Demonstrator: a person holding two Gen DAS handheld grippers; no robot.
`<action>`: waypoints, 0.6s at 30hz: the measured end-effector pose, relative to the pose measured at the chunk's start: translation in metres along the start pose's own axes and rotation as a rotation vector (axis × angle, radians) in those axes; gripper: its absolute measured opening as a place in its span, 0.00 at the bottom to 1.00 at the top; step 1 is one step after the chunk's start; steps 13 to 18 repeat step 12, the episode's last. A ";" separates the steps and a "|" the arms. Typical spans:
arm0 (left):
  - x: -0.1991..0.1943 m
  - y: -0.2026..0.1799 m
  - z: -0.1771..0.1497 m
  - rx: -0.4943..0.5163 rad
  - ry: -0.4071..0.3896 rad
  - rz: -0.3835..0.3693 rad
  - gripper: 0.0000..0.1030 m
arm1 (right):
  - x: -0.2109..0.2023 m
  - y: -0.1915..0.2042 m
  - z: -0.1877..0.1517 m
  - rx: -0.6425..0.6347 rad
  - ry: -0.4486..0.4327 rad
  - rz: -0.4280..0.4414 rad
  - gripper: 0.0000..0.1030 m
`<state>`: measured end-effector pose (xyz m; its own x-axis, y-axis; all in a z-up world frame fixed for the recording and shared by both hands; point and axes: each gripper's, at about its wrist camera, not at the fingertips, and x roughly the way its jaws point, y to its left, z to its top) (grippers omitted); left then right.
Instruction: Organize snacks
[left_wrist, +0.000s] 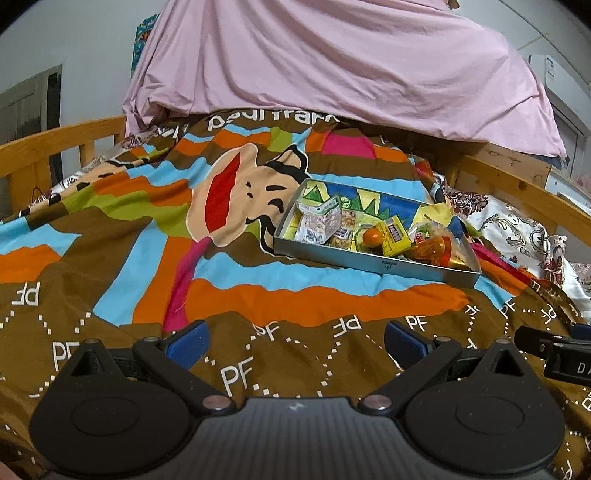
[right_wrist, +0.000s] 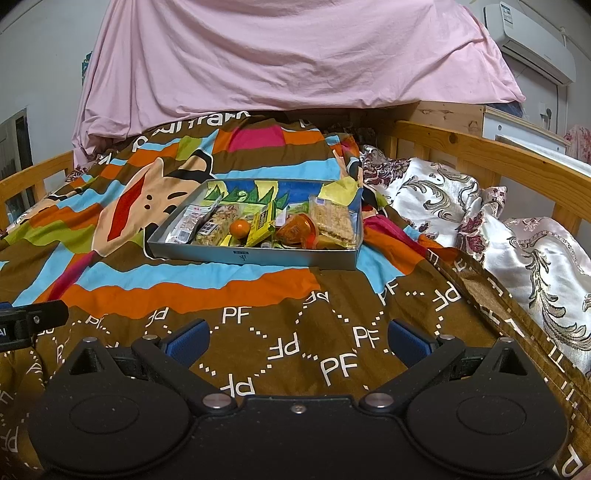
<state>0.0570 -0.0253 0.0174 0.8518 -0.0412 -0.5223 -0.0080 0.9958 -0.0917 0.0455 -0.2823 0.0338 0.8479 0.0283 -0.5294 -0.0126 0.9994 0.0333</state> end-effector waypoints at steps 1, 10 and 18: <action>0.001 0.000 0.001 0.003 -0.003 -0.002 1.00 | 0.000 0.000 0.000 0.000 0.000 0.000 0.99; 0.000 -0.002 0.003 0.016 -0.006 -0.009 1.00 | 0.000 0.001 0.001 0.000 0.001 -0.001 0.99; 0.002 -0.001 0.005 0.017 -0.005 -0.007 1.00 | 0.000 0.001 0.001 0.000 0.001 -0.001 0.99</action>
